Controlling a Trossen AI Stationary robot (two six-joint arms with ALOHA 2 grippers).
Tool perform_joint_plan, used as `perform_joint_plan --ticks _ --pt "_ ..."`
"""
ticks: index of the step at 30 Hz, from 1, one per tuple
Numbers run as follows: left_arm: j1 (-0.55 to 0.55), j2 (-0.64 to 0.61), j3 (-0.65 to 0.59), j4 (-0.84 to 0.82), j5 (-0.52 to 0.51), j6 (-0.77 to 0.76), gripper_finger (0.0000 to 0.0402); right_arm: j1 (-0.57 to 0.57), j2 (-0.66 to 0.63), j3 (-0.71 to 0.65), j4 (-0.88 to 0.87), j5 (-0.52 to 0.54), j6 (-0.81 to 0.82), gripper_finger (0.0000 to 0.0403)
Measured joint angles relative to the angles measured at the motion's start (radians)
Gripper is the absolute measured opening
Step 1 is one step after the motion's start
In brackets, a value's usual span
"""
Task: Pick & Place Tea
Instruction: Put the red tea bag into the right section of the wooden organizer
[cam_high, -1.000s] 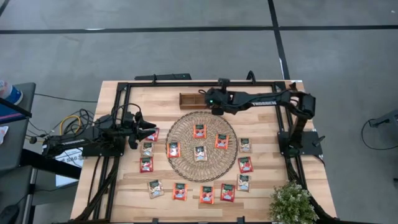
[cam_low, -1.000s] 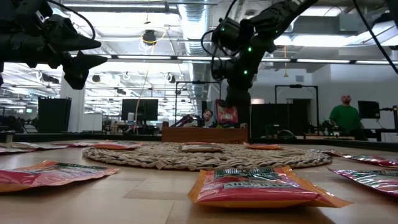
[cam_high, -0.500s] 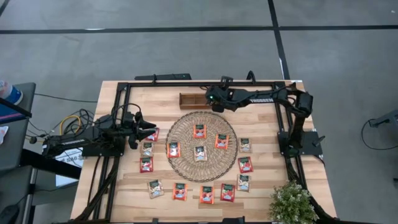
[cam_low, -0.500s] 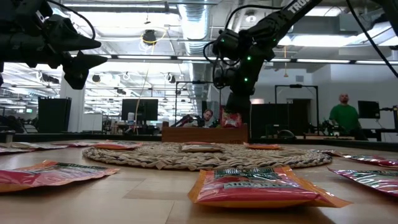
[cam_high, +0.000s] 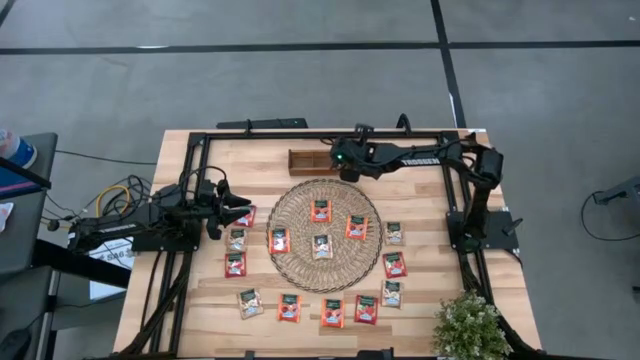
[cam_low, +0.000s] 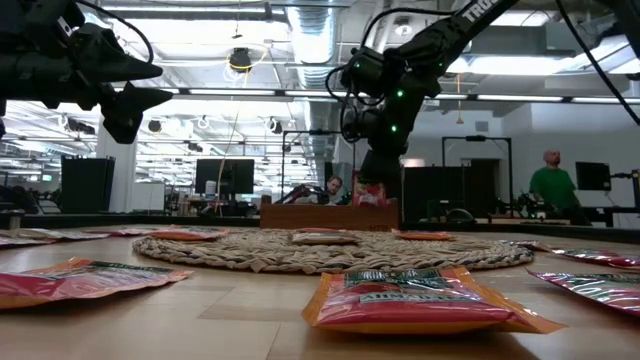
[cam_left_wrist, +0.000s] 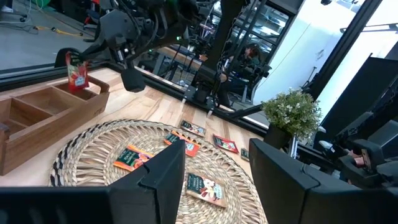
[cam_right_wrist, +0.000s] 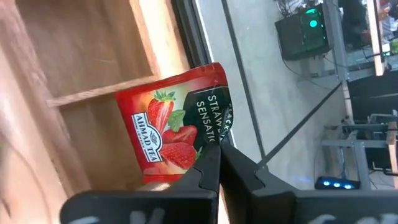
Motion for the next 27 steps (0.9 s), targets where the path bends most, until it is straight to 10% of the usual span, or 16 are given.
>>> perform_joint_plan --ticks 27 --pt "0.000 0.000 0.000 0.000 0.000 0.000 0.0170 0.014 0.023 -0.001 -0.006 -0.009 0.015 0.0000"
